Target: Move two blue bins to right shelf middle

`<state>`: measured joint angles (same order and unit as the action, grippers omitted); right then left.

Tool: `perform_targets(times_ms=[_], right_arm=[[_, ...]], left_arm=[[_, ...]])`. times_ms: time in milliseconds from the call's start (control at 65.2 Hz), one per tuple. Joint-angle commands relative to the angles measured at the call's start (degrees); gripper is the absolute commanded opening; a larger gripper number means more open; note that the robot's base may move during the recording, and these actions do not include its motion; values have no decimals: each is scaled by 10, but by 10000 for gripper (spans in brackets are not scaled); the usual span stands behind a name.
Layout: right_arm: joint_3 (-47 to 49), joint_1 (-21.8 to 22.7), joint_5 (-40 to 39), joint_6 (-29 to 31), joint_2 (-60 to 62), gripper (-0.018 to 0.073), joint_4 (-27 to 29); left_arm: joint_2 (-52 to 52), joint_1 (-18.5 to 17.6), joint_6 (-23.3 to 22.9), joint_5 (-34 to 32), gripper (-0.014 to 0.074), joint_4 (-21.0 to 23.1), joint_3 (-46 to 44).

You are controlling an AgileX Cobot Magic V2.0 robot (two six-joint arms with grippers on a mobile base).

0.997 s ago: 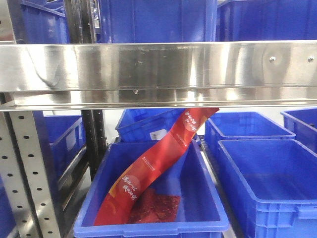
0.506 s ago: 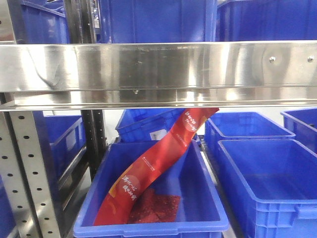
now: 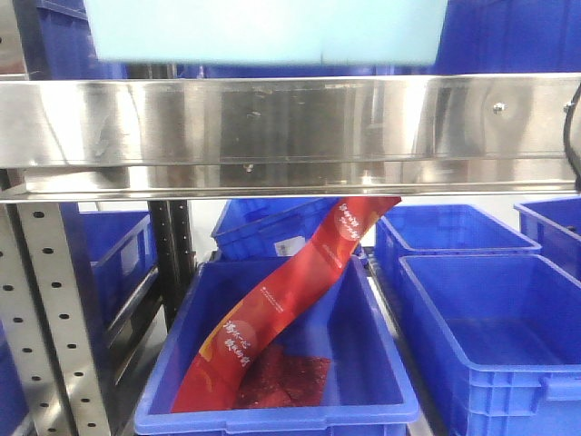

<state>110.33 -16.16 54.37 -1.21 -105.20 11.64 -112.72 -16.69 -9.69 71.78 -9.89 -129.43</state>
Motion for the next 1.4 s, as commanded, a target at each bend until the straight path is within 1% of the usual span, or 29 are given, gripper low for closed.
perform_targets(times_ms=[0, 107, 184, 245, 337, 353, 383, 414, 429, 491, 537, 567, 644, 705, 767, 843, 905, 920, 951, 981, 1012, 1027, 1043, 1089, 1104, 1119, 1211, 1319, 1380], right_arm=[[10, 1, -41, -7, -2, -153, 0], [10, 1, -35, -7, -5, -142, 0], [10, 1, -33, -7, -5, -53, 0], [10, 1, -29, -7, -5, 95, 0], [10, 1, -22, -7, -5, 377, 0], [10, 1, -21, -7, -4, 439, 0], [10, 1, -20, -7, -3, 530, 0], [10, 1, -20, -7, -2, 582, 0], [10, 1, -19, -7, 0, 574, 0], [10, 1, -18, -7, 5, 564, 0], [10, 1, -18, -7, 11, 557, 0], [10, 1, -18, -7, 16, 554, 0], [10, 1, -18, -7, 33, 536, 0], [10, 1, -15, -7, 48, 500, 0], [10, 1, -10, -7, 66, 433, -3], [10, 1, 4, -7, 90, 288, -12], [10, 1, 14, -7, 108, 149, -26], [10, 1, 18, -7, 114, 100, -30], [8, 1, 20, -7, 122, 17, -33], [7, 1, 25, -7, 131, -47, -37], [0, 1, 28, -7, 142, -123, -39], [-3, 1, 29, -7, 147, -150, -41], [-7, 1, 29, -7, 152, -170, -43], [-23, 1, 26, -7, 170, -160, -46], [-29, 1, 23, -7, 176, -160, -47], [-38, 1, 19, -7, 184, -160, -50], [-98, 1, -7, -7, 227, -160, -61], [-197, 1, -60, 7, 293, -162, -61], [-265, 1, -99, 12, 333, -162, -61]], left_arm=[[8, -3, 1, -22, -111, 20, -7], [4, -3, 1, -18, -106, 20, -4], [3, -3, 1, -18, -58, 20, -4], [3, -3, 1, -18, 15, 20, -4], [3, -3, 1, -18, 214, 21, -4], [3, -3, 1, -18, 262, 21, -4], [3, -3, 1, -18, 342, 21, -4], [3, -3, 1, -18, 390, 21, -4], [4, -3, 1, -18, 435, 21, -4], [6, -3, 1, -18, 549, 21, -4], [10, -3, 1, -18, 598, 20, -4], [16, -3, 1, -18, 614, 19, -4], [35, -3, 1, -18, 610, 16, -4], [53, -3, 1, -18, 610, 16, -4], [72, -3, 1, -18, 608, 16, -4], [107, -3, 1, -18, 565, 16, -4], [131, -3, 1, -18, 472, 16, -4], [136, -3, 1, -18, 444, 18, -4], [148, -3, 1, -18, 364, 21, -4], [158, -3, 1, -18, 291, 22, -4], [170, -3, 3, -18, 194, 23, -2], [174, -3, 3, -18, 133, 23, 0], [182, -3, 3, -18, 92, 23, 3], [199, -3, 3, -18, -50, 22, 17], [204, -3, 4, -18, -90, 20, 22], [211, -3, 5, -18, -109, 18, 32], [250, -3, 7, -18, -111, 1, 98], [318, -3, 7, -20, -111, -10, 221], [366, -3, 7, -75, -111, -10, 300]])
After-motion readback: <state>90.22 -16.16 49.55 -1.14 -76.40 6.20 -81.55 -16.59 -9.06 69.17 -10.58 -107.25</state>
